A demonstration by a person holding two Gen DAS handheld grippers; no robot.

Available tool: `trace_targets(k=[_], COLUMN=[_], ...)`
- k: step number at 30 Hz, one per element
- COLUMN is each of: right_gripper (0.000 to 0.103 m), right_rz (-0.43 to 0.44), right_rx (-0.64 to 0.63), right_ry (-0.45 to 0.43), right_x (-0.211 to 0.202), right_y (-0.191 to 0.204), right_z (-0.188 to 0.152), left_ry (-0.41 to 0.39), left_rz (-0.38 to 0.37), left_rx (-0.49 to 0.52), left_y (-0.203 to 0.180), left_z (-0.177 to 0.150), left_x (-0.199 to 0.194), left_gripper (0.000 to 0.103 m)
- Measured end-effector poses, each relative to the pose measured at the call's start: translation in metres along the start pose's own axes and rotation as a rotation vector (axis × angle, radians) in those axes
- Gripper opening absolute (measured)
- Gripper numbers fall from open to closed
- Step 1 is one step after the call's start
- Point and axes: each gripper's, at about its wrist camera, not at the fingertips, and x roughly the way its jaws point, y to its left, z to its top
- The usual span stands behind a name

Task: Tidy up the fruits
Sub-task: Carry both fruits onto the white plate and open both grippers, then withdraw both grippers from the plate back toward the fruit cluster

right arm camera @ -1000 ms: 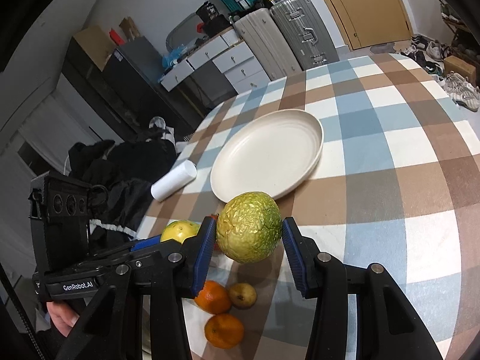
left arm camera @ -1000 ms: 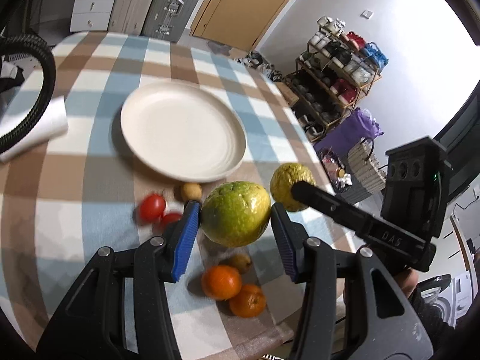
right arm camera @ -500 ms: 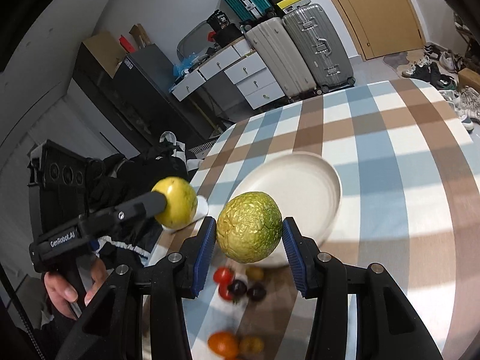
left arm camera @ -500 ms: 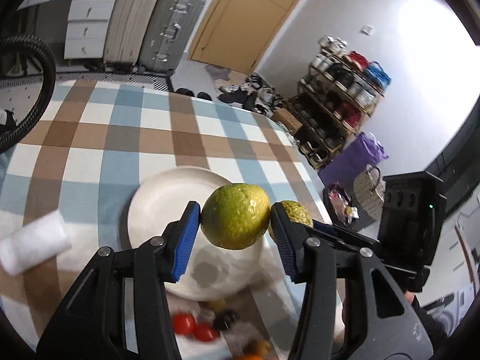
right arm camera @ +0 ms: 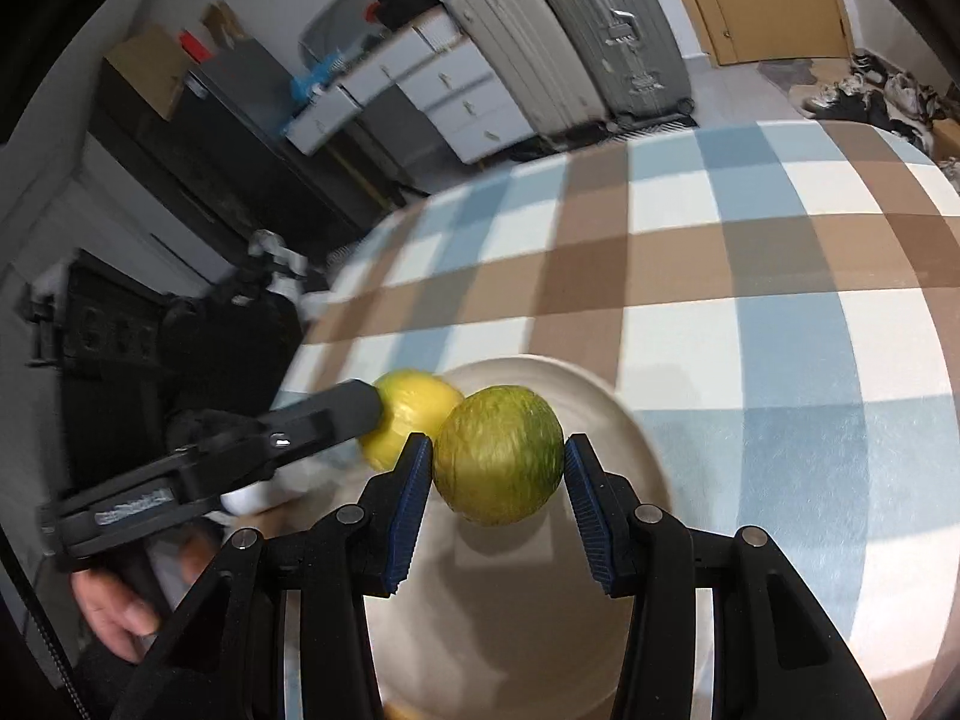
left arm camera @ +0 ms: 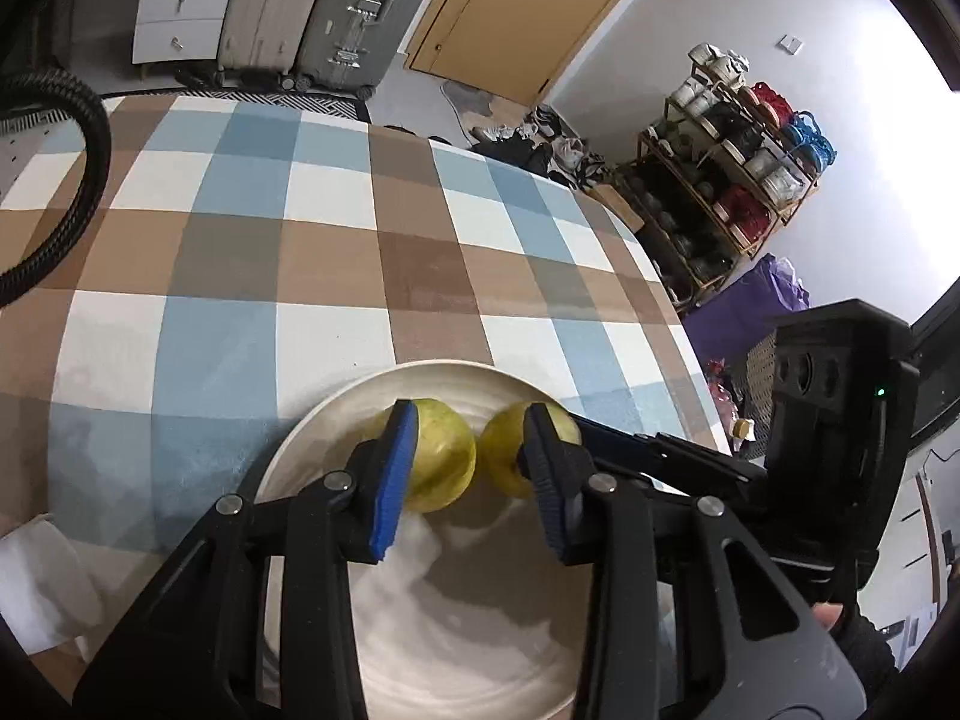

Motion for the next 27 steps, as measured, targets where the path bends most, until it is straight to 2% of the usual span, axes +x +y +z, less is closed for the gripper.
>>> trace_targets(k=[2,3,4,6,9,10,13,14,16,17,19,21,23,27], right_gripper=[0.046,0.046,0.046,0.046,0.057,0.061,0.069,0.071,0.079,0.081,0.093,0.099,0.102,0.103], right_rz=[0.016,-0.011,-0.039,-0.013,-0.043,-0.028,-0.044,-0.044,-0.039,-0.031,-0.032,-0.041,-0.045,-0.074], right_rx=[-0.004,-0.020,-0.017,-0.011,0.015,0.028,0.043,0.047,0.058,0.062,0.052,0.046,0.040,0.013], right_ry=[0.009,0.005,0.003,-0.004,-0.028,-0.026,-0.055,-0.065,-0.080,-0.101,-0.133,-0.194,-0.247,-0.325], right_x=[0.009,0.013,0.015,0.015,0.014,0.014,0.005,-0.001,-0.014,-0.028,-0.048,-0.079,-0.108,-0.151], right_y=[-0.004,-0.005,-0.007,-0.010,-0.013,-0.014,-0.014,-0.013,-0.012,-0.010,-0.005,0.001,0.009,0.027], right_z=[0.002,0.001,0.000,0.001,0.005,0.006,0.006,0.004,0.000,-0.004,-0.010,-0.020,-0.034,-0.062], left_ry=[0.003,0.003,0.004,0.004,-0.005,-0.010,-0.022,-0.029,-0.056,-0.069,-0.098,-0.120,-0.160,-0.253], left_rz=[-0.012,-0.024,-0.023,0.005,0.036,0.053,0.069,0.080,0.085,0.099,0.106,0.120,0.169,0.230], left_rx=[0.008,-0.004,-0.005,-0.006,-0.008,-0.009,-0.020,-0.022,-0.020,-0.018,-0.019,-0.002,0.033,0.086], left_y=[-0.002,-0.001,-0.002,-0.002,-0.004,-0.005,-0.009,-0.012,-0.019,-0.023,-0.031,-0.041,-0.056,-0.082], left_z=[0.001,0.002,0.003,0.003,0.002,0.001,-0.004,-0.008,-0.015,-0.021,-0.033,-0.046,-0.064,-0.099], left_x=[0.002,0.004,0.004,0.004,-0.002,-0.007,-0.028,-0.037,-0.056,-0.066,-0.086,-0.105,-0.127,-0.167], left_gripper=[0.034,0.034,0.034,0.034,0.037,0.039,0.055,0.063,0.068,0.075,0.079,0.081,0.082,0.094])
